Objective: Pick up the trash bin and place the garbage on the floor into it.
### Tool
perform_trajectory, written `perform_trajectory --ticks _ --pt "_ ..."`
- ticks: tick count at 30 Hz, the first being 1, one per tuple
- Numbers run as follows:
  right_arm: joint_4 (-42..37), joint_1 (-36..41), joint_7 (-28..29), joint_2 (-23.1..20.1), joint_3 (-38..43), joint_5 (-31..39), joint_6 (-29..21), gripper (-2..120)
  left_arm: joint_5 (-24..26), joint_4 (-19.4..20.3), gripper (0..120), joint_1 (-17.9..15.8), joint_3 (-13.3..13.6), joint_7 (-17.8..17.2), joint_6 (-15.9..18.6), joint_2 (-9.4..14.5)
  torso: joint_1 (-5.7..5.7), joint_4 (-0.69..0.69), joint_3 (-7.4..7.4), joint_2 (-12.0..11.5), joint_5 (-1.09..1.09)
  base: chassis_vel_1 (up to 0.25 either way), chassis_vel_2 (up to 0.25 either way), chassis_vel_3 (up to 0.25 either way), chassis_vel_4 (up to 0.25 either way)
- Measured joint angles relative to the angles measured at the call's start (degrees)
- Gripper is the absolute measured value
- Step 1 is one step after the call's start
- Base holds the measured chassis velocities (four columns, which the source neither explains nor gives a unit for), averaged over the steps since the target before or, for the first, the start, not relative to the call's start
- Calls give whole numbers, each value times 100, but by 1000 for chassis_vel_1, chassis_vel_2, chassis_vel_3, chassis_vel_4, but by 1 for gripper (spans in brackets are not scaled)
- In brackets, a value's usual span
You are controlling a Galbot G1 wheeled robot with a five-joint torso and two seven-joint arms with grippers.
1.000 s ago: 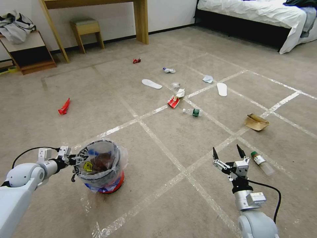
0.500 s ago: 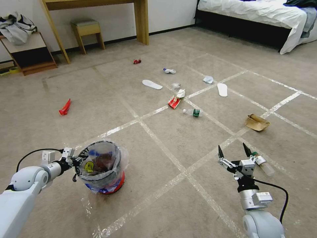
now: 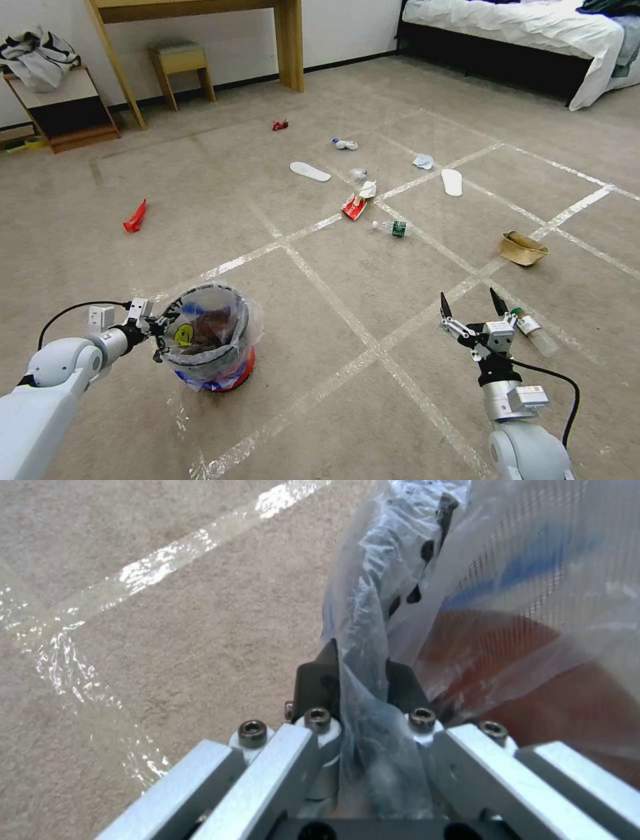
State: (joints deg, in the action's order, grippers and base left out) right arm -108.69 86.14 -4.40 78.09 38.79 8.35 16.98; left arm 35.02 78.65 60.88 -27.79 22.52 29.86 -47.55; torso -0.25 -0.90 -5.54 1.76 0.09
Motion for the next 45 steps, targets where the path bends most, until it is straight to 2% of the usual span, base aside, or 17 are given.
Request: perform_trajectory --ticks 5,8,11,12,13,15,16,18,22,25,27,31,33,35,36,38,45 --pt "-21 10 4 6 8 -1 -11 100 41 238 4 226 -182 -112 -49 -74 -2 0 -3 -4 -11 0 0 0 0" --pt "-98 -5 19 7 20 14 -48 100 243 631 4 540 -346 -255 -76 -29 -5 -4 -7 -7 -28 0 0 0 0" --pt "-141 -20 30 3 37 34 -69 100 403 873 4 727 -443 -342 -75 16 -6 -4 -8 -9 -29 0 0 0 0" --pt "-203 -28 41 -16 74 61 -91 100 581 1189 2 947 -563 -434 -45 68 -6 -4 -9 -10 -28 0 0 0 0" --pt "-203 -28 41 -16 74 61 -91 100 581 1189 2 947 -563 -434 -45 68 -6 -4 -9 -10 -28 0 0 0 0" --pt "-289 -11 47 -43 140 90 -106 100 770 1622 1 1214 -731 -676 -57 121 -6 -2 -6 -9 -16 0 0 0 0" --pt "-289 -11 47 -43 140 90 -106 100 770 1622 1 1214 -731 -676 -57 121 -6 -2 -6 -9 -16 0 0 0 0" --pt "-369 35 47 -60 196 107 -117 100 898 2008 1 1400 -800 -800 -51 129 -5 -1 -5 -8 -15 0 0 0 0" --pt "-463 125 47 -60 275 110 -118 100 994 2376 1 1518 -816 -941 0 96 -4 -1 -4 -6 -7 0 0 0 0" --pt "-581 260 41 -29 432 105 -117 100 1078 2690 1 1548 -729 -1087 75 11 -4 -1 -3 -5 -10 0 0 0 0" --pt "-662 416 22 13 602 69 -87 100 1186 3144 1 1675 -627 -1260 167 -124 -3 -5 -3 -4 -9 0 0 0 0" --pt "-697 463 10 29 644 33 -76 100 1252 3482 1 1813 -622 -1402 199 -216 -3 -3 -2 -4 -8 0 0 0 0" --pt "-726 496 -2 56 646 -6 -69 100 1362 3768 1 1911 -651 -1548 251 -300 -3 -1 -3 -4 -9 0 0 0 0" --pt "-782 588 -61 129 636 -96 -28 100 1493 4294 1 2133 -773 -1717 351 -406 -2 -2 -2 -4 -7 0 0 0 0" --pt "-782 588 -61 129 636 -96 -28 100 1493 4294 1 2133 -773 -1717 351 -406 -2 -2 -2 -4 -7 0 0 0 0" --pt "-827 662 -131 198 609 -174 14 100 1510 4739 1 2388 -874 -1792 403 -475 -2 -1 -2 -3 -8 0 0 0 0" --pt "-919 848 -266 378 595 -393 128 100 1387 5259 1 2682 -909 -1889 420 -740 -2 -2 -2 -3 -8 0 0 0 0"
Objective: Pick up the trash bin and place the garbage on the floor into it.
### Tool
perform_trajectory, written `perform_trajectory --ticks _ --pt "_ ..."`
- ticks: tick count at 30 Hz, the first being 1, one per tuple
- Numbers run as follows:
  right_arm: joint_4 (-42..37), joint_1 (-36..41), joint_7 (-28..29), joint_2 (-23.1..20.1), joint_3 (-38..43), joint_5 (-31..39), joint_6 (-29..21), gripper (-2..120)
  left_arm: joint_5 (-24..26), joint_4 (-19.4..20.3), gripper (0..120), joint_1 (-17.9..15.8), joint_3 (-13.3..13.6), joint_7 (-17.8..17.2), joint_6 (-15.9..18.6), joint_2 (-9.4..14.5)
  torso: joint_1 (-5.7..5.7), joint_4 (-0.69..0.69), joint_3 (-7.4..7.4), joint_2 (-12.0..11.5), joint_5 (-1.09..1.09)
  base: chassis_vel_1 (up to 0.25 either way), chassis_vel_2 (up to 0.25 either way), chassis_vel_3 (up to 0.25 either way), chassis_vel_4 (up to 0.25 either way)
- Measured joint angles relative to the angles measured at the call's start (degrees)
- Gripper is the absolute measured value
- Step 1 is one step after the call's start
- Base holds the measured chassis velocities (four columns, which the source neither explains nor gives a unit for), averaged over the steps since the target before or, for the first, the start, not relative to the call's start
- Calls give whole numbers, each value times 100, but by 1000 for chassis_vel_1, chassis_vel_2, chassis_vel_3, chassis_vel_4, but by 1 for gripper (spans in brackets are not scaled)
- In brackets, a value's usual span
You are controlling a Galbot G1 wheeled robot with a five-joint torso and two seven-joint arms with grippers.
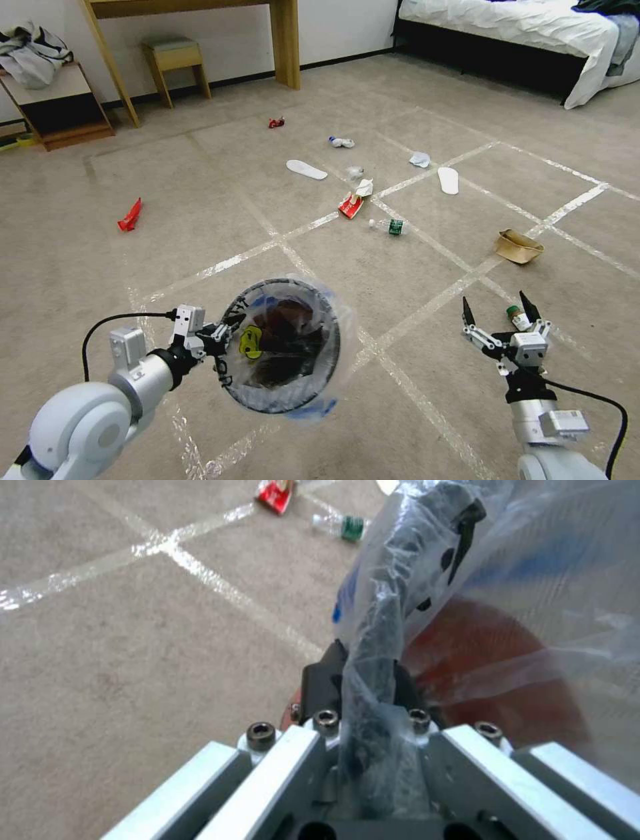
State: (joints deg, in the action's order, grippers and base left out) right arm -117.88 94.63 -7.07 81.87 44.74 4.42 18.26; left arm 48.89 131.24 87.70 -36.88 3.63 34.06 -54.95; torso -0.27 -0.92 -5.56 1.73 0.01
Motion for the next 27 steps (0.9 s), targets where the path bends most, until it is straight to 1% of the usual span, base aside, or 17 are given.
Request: perform_trajectory --ticks 1,2,3,5,7,11,14,16,20,27 --pt "0 0 0 0 0 0 0 100 0 0 1 0 0 0 0 0 0 0 0 0 0 0 0 0 0" --pt "-46 49 -15 50 0 -40 16 100 -47 91 1 48 11 -13 0 -85 0 0 0 0 -1 0 0 0 0" --pt "-46 49 -15 50 0 -40 16 100 -47 91 1 48 11 -13 0 -85 0 0 0 0 -1 0 0 0 0" --pt "-116 144 -58 132 7 -114 72 100 -102 242 1 134 16 -48 -1 -189 0 0 0 0 -1 0 0 0 0" --pt "-129 165 -71 152 11 -132 88 100 -114 263 1 147 16 -55 -1 -205 0 0 0 0 -1 0 0 0 0" --pt "-208 292 -109 268 37 -194 156 100 -401 412 1 209 16 -44 27 -298 0 0 0 0 -1 0 0 0 0" --pt "-217 319 -121 310 47 -220 186 100 -446 462 1 223 65 -44 31 -359 0 0 0 0 -1 0 0 0 0" --pt "-218 327 -124 344 52 -237 208 100 -393 471 1 238 92 -24 29 -442 0 0 0 0 -1 0 0 0 0" --pt "-223 341 -128 360 53 -246 218 100 -407 460 1 269 114 45 2 -506 0 0 -1 0 -1 0 0 0 0" --pt "-211 339 -133 366 37 -256 221 100 -650 373 1 263 144 176 -65 -606 0 0 -1 0 -1 0 0 0 0"
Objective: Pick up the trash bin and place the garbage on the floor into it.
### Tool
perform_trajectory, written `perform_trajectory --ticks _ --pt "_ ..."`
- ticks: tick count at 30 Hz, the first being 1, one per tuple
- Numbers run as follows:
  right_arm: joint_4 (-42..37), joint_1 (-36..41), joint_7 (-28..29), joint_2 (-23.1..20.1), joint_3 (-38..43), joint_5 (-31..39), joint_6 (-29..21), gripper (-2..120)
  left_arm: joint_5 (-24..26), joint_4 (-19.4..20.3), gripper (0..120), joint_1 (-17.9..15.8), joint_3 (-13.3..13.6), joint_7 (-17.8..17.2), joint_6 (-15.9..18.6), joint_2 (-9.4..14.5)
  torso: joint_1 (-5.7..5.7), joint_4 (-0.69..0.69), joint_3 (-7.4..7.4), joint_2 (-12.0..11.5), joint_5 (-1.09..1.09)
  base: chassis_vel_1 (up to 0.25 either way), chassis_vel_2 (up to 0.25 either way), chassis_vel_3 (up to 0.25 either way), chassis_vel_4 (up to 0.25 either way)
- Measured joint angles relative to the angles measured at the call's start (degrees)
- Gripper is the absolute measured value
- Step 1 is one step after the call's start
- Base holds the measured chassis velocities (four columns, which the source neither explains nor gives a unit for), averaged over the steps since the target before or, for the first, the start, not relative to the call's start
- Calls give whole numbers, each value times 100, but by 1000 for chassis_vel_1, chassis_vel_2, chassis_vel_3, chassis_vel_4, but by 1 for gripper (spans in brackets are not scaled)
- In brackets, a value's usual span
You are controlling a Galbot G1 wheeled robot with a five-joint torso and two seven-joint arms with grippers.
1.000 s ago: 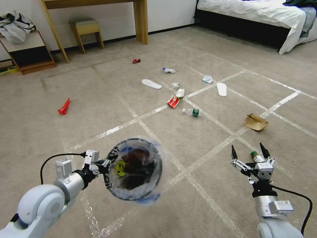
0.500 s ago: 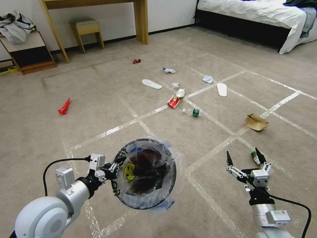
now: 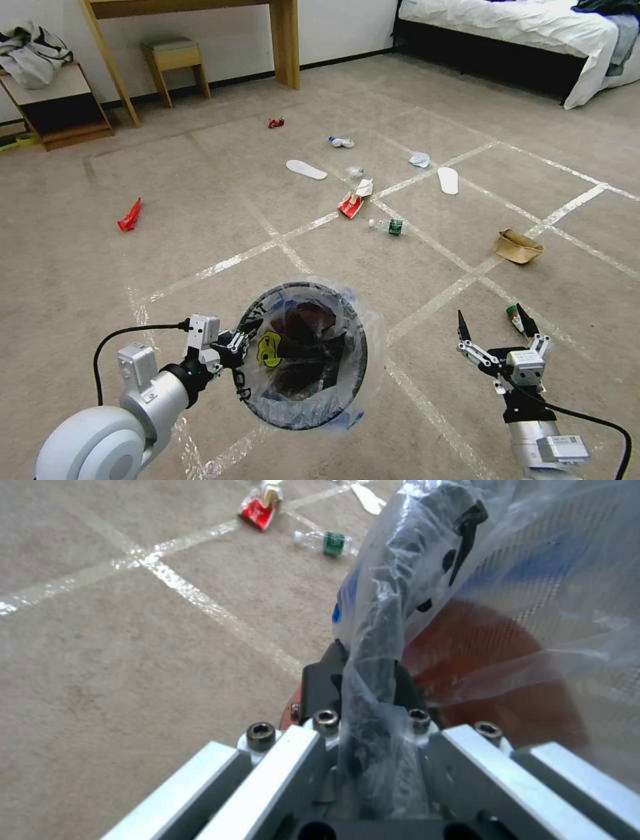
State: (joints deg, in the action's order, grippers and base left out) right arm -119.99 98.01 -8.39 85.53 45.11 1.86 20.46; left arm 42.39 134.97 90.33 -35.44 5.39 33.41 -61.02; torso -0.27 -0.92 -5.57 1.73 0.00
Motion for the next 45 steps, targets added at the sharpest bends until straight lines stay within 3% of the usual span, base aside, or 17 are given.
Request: perform_trajectory --ticks 7,25,45 --pt "34 -19 2 -22 -3 2 -3 100 -370 -125 1 -42 44 134 -98 -39 0 0 0 0 0 0 0 0 0" --pt "3 -48 32 -117 109 102 -39 100 -676 -320 1 -119 158 397 -189 -124 0 0 0 -1 0 -25 -32 -35 -28" --pt "-43 -11 36 24 126 48 -5 100 -539 -390 1 -112 184 435 -294 -151 0 1 0 -1 0 -59 -58 -60 -63"
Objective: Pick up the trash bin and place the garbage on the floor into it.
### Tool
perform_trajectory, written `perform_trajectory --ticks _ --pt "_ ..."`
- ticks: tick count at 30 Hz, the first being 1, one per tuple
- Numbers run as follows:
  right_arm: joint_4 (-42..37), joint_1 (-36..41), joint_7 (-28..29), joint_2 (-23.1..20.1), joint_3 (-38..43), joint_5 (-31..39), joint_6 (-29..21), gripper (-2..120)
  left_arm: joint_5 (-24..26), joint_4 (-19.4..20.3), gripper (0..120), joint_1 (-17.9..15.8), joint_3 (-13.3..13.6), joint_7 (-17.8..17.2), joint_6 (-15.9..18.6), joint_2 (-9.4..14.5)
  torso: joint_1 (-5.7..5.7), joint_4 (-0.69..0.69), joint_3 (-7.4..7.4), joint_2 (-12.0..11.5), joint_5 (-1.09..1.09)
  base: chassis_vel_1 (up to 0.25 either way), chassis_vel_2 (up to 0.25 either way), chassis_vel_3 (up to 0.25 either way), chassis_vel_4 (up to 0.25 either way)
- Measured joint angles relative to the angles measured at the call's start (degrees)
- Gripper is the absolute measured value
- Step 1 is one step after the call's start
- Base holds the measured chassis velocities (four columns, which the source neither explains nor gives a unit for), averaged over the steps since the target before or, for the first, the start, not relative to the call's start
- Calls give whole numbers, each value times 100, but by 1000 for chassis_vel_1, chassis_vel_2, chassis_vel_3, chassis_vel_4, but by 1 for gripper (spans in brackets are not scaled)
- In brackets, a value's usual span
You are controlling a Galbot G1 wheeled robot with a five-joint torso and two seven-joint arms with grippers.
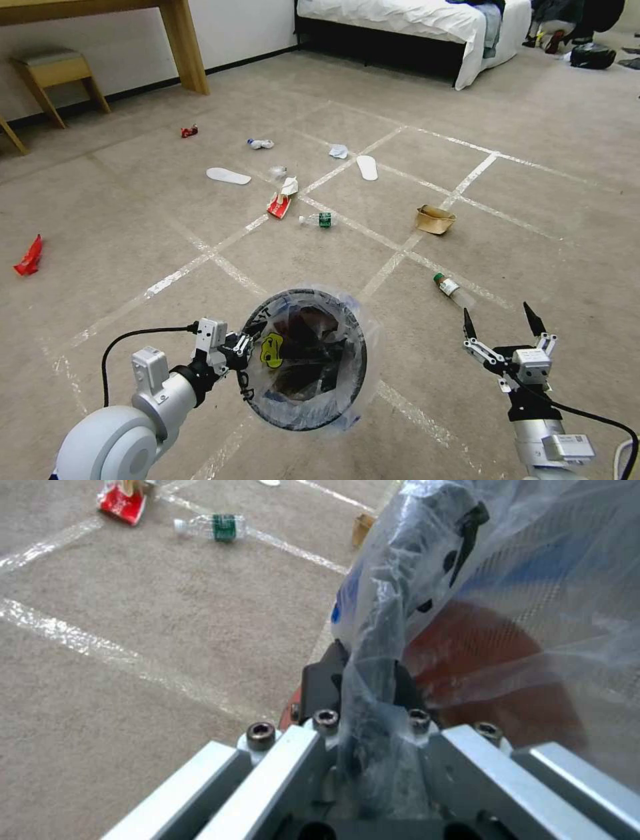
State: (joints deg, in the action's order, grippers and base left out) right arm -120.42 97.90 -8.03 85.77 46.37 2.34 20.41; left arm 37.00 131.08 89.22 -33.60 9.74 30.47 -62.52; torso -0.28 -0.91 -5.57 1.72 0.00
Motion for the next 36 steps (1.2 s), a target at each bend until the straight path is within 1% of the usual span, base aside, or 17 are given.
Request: perform_trajectory --ticks 13,27,36 --pt "25 -31 279 6 -64 -65 -19 100 -7 -93 1 -16 -50 -49 -29 -47 0 -1 0 0 0 0 0 0 0" --pt "-10 -44 297 -68 -31 9 -239 100 -150 -187 1 -11 -51 -48 -67 -168 0 -1 0 0 0 0 0 0 0" --pt "25 -62 232 -40 -14 56 -193 100 -180 -178 1 -13 -81 -34 -87 -159 0 0 0 1 0 0 0 0 0"
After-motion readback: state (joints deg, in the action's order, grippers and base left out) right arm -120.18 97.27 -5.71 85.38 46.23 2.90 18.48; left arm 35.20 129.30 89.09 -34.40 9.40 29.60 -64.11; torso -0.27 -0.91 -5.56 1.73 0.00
